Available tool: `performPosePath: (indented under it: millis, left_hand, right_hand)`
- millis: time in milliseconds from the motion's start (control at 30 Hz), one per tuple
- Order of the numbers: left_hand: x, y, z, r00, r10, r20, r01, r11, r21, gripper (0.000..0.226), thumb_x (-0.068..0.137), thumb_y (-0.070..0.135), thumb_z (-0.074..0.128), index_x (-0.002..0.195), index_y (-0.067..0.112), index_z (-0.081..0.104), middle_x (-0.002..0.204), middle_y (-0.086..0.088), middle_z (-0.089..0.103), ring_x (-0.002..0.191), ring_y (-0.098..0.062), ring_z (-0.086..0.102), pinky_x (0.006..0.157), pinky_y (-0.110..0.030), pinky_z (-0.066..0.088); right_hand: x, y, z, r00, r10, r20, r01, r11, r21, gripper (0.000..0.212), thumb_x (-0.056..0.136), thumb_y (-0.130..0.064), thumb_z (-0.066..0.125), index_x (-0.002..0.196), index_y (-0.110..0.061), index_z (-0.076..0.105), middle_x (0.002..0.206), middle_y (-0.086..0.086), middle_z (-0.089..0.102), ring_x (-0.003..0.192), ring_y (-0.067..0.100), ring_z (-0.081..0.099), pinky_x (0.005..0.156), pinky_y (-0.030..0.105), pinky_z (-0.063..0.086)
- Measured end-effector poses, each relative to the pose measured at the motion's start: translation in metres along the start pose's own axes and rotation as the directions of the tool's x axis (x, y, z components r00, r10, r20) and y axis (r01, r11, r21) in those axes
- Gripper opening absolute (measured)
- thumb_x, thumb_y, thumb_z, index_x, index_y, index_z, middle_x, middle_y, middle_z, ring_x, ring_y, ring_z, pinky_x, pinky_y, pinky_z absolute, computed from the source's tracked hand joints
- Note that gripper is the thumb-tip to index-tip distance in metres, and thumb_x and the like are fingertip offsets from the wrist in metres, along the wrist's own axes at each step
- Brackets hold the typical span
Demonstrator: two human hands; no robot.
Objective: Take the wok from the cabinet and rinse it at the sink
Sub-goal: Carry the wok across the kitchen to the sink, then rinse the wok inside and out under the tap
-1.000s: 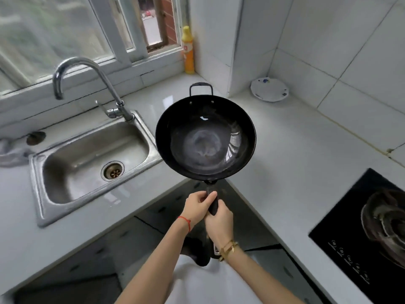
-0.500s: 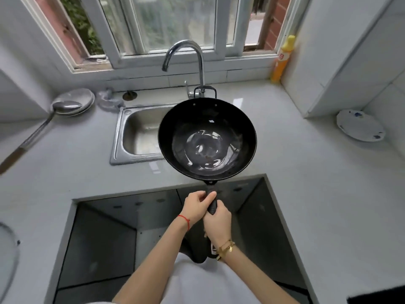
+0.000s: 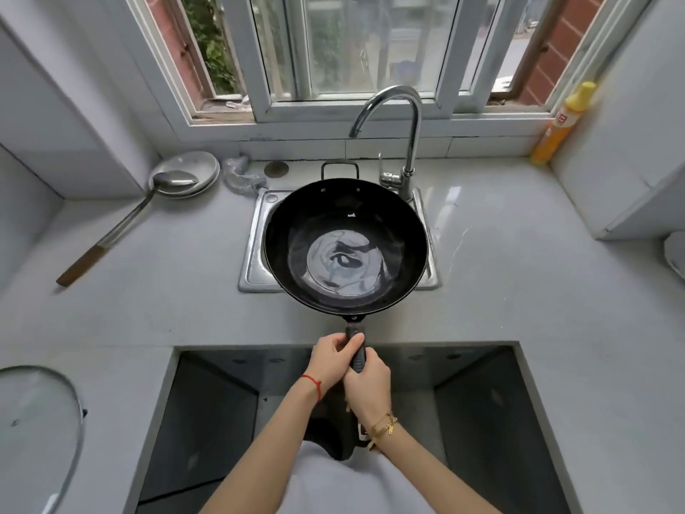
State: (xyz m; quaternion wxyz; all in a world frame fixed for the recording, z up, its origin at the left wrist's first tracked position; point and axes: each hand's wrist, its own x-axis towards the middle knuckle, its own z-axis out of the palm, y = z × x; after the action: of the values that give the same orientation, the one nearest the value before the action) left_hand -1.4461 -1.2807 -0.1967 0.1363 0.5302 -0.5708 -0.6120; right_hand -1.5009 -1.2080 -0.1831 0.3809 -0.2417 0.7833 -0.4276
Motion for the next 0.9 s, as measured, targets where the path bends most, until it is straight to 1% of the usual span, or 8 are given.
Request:
performPosePath:
  millis: [133,233,333,433,533,633,733,900]
  left_hand:
    - [0.033,0.004,-0.03,1.0,-0.01,0.002,0.01,1.0,-0.023,0.03,0.093,0.036,0.06,0.098,0.009,0.071,0.089,-0.004,0.072,0.087,-0.017,0.067,0.079,-0.028,0.054]
    - [0.06,0.007,-0.048,1.0,-0.01,0.005,0.01,1.0,-0.029,0.023,0.092,0.035,0.062,0.088,0.014,0.071,0.08,0.0,0.07,0.078,-0.013,0.065,0.071,-0.026,0.051]
    - [0.085,0.008,-0.06,1.0,-0.01,0.015,0.01,1.0,-0.016,0.024,0.092,0.034,0.063,0.089,0.011,0.072,0.08,-0.002,0.07,0.079,-0.014,0.065,0.073,-0.029,0.055]
    - [0.102,0.011,-0.068,1.0,-0.013,0.027,0.013,1.0,-0.01,0.028,0.092,0.033,0.064,0.091,0.005,0.072,0.079,-0.004,0.068,0.076,-0.013,0.062,0.074,-0.029,0.052]
    - [0.112,0.015,-0.071,0.998,-0.02,0.052,0.02,1.0,-0.004,0.029,0.093,0.031,0.062,0.089,0.004,0.069,0.074,-0.002,0.064,0.069,-0.01,0.057,0.066,-0.023,0.048]
    - [0.12,0.017,-0.072,0.997,-0.038,0.072,0.038,0.999,-0.008,0.024,0.094,0.029,0.06,0.083,0.009,0.066,0.069,0.002,0.061,0.064,-0.005,0.054,0.058,-0.014,0.044]
    - [0.125,0.016,-0.07,0.996,-0.046,0.073,0.048,0.999,-0.018,0.024,0.095,0.027,0.06,0.076,0.014,0.062,0.065,0.005,0.057,0.06,-0.003,0.051,0.052,-0.009,0.04]
    - [0.126,0.011,-0.067,0.995,-0.066,0.079,0.069,0.997,-0.032,0.023,0.095,0.031,0.059,0.085,0.011,0.067,0.074,0.001,0.064,0.069,-0.008,0.057,0.063,-0.018,0.046]
  right_hand:
    - [0.026,-0.019,0.029,1.0,0.005,-0.012,-0.005,1.0,-0.009,0.01,0.093,-0.018,0.057,0.091,-0.009,0.061,0.076,0.002,0.065,0.066,0.014,0.062,0.049,0.02,0.049]
    - [0.046,-0.032,0.048,1.0,0.0,-0.02,-0.001,1.0,-0.025,0.008,0.089,-0.016,0.059,0.086,-0.009,0.059,0.074,0.003,0.063,0.065,0.018,0.06,0.054,0.033,0.053]
    - [0.064,-0.042,0.062,1.0,-0.001,-0.024,0.0,0.999,-0.052,0.007,0.089,-0.014,0.059,0.085,-0.009,0.057,0.071,0.0,0.059,0.061,0.013,0.055,0.048,0.02,0.041]
    - [0.08,-0.047,0.071,0.999,0.004,-0.038,-0.006,0.998,-0.06,0.008,0.089,-0.014,0.058,0.086,-0.007,0.058,0.071,0.002,0.06,0.06,0.012,0.054,0.047,0.013,0.036]
    - [0.091,-0.049,0.076,0.999,0.009,-0.044,-0.011,0.998,-0.054,0.007,0.088,-0.013,0.059,0.084,-0.008,0.057,0.071,0.003,0.061,0.06,0.013,0.054,0.046,0.013,0.037]
    - [0.1,-0.047,0.079,0.999,0.014,-0.042,-0.017,0.998,-0.061,0.007,0.086,-0.014,0.059,0.083,-0.008,0.057,0.07,0.005,0.062,0.061,0.018,0.056,0.049,0.024,0.042]
    - [0.106,-0.044,0.08,0.999,0.026,-0.044,-0.03,0.997,-0.076,0.009,0.085,-0.014,0.059,0.079,-0.009,0.056,0.064,0.001,0.058,0.056,0.015,0.052,0.047,0.022,0.038]
    - [0.109,-0.04,0.078,0.999,0.019,-0.032,-0.022,0.995,-0.097,0.009,0.086,-0.011,0.06,0.08,-0.006,0.055,0.065,0.003,0.058,0.055,0.014,0.051,0.043,0.014,0.038]
